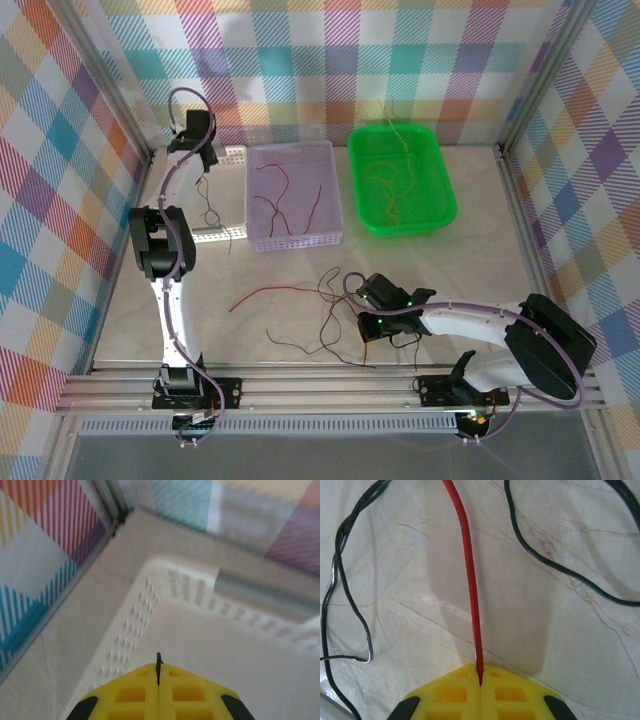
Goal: Untangle the cables
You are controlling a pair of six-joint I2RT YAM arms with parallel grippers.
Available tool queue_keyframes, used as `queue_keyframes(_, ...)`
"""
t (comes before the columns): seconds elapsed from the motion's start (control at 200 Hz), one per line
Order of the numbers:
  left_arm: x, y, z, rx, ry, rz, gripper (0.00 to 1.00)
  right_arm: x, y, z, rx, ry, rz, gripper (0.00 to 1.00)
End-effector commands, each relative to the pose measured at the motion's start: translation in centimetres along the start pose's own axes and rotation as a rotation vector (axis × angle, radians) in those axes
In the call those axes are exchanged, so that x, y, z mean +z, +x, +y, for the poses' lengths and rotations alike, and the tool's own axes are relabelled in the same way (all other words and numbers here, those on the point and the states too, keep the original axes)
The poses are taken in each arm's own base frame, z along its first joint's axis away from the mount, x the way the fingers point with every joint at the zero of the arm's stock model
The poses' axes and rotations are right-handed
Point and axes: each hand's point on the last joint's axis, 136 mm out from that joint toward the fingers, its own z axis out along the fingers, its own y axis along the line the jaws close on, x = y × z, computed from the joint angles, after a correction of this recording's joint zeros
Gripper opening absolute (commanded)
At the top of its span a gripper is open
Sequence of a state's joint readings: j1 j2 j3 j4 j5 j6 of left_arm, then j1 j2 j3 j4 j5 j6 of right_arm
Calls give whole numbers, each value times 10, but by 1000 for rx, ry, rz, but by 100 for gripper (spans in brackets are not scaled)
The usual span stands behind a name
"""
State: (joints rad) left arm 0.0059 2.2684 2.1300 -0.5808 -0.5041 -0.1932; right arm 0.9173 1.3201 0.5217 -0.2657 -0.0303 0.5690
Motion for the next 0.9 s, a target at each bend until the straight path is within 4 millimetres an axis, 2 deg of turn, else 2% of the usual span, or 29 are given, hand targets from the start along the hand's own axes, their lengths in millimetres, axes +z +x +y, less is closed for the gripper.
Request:
queue_keyframes(0.0,-10,-28,10,-51,-30,-52,0,2,-10,5,-19,-21,-82,0)
queue_keyframes(0.07,-11,-32,10,-67,-28,-70,0,-15,-19,7,-23,-19,-145,0)
queue_keyframes(0.145,-7,-26,6,-60,-12,-54,0,-36,-28,6,-35,-6,-209,0)
queue_keyframes(0.38,13,20,5,-39,-10,24,6,-107,-54,25,-94,-50,-372,0)
queue_keyframes(0.42,15,25,6,-39,-14,30,9,-119,-59,30,-103,-59,-394,0)
queue_keyframes(0.545,18,38,2,-29,9,72,32,-160,-75,48,-147,-95,-464,0)
queue_keyframes(0.635,13,43,-1,-43,36,94,39,-189,-89,63,-189,-121,-516,0)
queue_keyframes(0.73,1,42,0,-70,59,102,51,-219,-106,78,-242,-131,-578,0)
queue_keyframes(0.895,-34,33,5,-158,119,102,68,-261,-137,98,-326,-99,-659,0)
